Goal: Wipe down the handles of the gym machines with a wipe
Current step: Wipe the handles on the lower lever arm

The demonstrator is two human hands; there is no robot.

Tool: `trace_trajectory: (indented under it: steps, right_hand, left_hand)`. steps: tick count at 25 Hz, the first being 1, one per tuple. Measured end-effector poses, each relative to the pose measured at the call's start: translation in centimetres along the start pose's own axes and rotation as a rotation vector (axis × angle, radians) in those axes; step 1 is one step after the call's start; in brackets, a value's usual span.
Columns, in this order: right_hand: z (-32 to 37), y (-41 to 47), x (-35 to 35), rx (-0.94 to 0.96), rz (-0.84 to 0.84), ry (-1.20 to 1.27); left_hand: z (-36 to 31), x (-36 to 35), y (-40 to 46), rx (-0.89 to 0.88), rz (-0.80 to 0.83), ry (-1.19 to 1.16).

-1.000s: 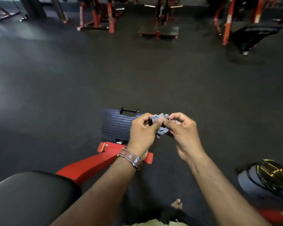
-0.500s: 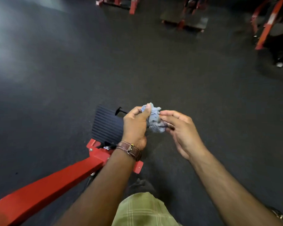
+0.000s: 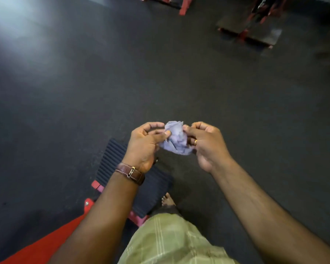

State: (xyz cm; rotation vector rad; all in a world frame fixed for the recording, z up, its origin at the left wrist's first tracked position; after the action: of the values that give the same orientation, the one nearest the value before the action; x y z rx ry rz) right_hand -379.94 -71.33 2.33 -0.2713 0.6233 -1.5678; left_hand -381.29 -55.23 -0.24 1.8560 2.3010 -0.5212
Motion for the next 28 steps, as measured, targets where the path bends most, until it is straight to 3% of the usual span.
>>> trace_trajectory:
  steps: [2, 7, 13, 17, 20, 24, 26, 28]
  right_hand:
    - [3.1, 5.1, -0.4, -0.056, 0.041, 0.026]
    - [9.4, 14.6, -4.3, -0.031, 0.212, -0.061]
    - [16.7, 27.4, -7.8, 0.220, 0.304, -0.254]
    - [21.9, 37.0, -11.9, 0.197, 0.496, -0.385]
    - [25.1, 43.0, -15.6, 0.264, 0.541, -0.577]
    - [27.7, 47.8, -23.8, 0.554, 0.706, -0.850]
    - [27.3, 49.2, -28.8, 0.422, 0.819, -0.773]
    - [25.0, 49.4, -34.0, 0.096, 0.964, -0.647]
  left_hand:
    - [-0.6, -0.6, 5.2, 0.014, -0.092, -0.027]
    - [-3.9, -3.6, 16.1, -0.005, -0.142, -0.009]
    - [-6.3, -5.0, 29.0, -0.143, -0.311, 0.103]
    - [-7.4, -5.4, 37.2, -0.241, -0.342, 0.151]
    - [-8.7, -5.0, 42.0, -0.274, -0.441, 0.388]
    - [-12.4, -1.3, 45.8, -0.305, -0.790, 0.851]
    - [-14.0, 1.7, 46.1, -0.306, -0.927, 0.757]
    - [-14.8, 5.0, 46.3, -0.334, -0.979, 0.450]
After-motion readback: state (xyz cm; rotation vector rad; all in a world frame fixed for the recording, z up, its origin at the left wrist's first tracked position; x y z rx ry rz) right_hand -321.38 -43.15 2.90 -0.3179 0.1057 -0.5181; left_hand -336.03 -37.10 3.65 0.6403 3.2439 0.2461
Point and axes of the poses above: each hand's wrist, its own y-axis towards the middle knuckle, its own x-axis out of the back of the hand, z = x × y, the point moved 6 cm from there along y, towards the middle knuckle, and after that the axes turned 9 degrees about -x, right-handed, at the moved point
